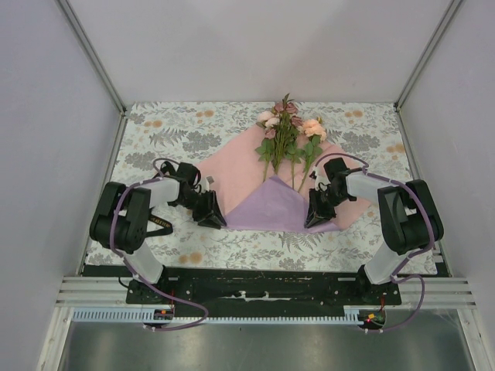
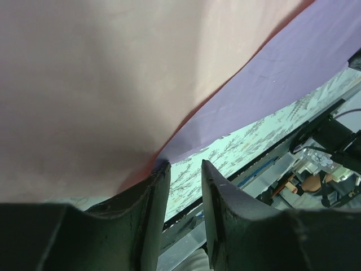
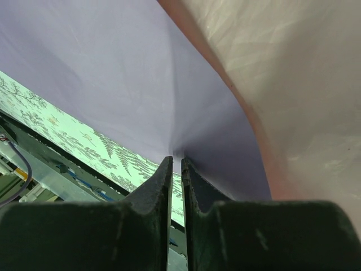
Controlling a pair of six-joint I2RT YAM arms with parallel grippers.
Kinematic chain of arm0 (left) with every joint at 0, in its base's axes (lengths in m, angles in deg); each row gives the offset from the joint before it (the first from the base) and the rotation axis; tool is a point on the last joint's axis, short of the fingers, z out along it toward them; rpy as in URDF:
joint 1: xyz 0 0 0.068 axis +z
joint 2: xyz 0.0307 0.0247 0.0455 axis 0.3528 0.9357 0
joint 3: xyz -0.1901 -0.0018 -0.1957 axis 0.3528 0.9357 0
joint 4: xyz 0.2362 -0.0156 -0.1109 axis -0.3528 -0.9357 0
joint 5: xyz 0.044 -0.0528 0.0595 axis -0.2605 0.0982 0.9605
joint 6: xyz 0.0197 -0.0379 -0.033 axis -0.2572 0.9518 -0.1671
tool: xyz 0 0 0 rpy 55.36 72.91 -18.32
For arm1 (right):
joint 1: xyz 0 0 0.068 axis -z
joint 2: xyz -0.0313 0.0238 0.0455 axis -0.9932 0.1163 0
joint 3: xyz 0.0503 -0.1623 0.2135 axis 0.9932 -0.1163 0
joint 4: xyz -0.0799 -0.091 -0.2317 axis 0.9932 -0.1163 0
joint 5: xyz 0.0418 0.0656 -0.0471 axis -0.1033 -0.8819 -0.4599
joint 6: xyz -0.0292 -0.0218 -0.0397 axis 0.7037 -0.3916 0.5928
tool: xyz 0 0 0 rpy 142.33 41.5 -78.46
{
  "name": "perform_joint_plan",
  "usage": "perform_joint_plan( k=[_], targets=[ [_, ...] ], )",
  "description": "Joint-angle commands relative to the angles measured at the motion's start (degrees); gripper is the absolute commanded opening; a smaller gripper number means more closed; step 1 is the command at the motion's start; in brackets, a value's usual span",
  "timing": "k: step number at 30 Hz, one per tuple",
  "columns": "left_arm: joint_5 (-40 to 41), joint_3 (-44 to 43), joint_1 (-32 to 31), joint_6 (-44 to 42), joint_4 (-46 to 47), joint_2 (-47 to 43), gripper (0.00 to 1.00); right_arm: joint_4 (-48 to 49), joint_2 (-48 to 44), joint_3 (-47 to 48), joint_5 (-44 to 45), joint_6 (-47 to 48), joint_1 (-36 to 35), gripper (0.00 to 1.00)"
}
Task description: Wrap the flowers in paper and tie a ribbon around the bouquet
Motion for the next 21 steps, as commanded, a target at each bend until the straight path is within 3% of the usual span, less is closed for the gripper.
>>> perform_joint_plan(
  k=[1, 8, 16, 21],
  targets=[
    [18.39, 1.24, 1.72, -2.93, -4.59, -0.81, 0.42, -0.33, 0.39, 1.59, 2.79, 1.2, -0.01, 0.19],
    [22.89, 0.27, 1.8, -2.13, -5.92, -4.31, 0.4, -0.59, -0.84, 1.5, 2.1, 2.17, -0.1, 0.18],
    [-1.17, 1.51, -1.61, -4.33, 10.51, -25.23, 0.38, 2.65, -14.09, 1.51, -14.32, 3.06, -2.3, 0.29],
    [-2.35, 2.81, -11.88, 6.46, 21.57, -23.94, 0.3, 8.28, -14.3, -0.08, -16.1, -3.0, -8.88, 0.29]
  ],
)
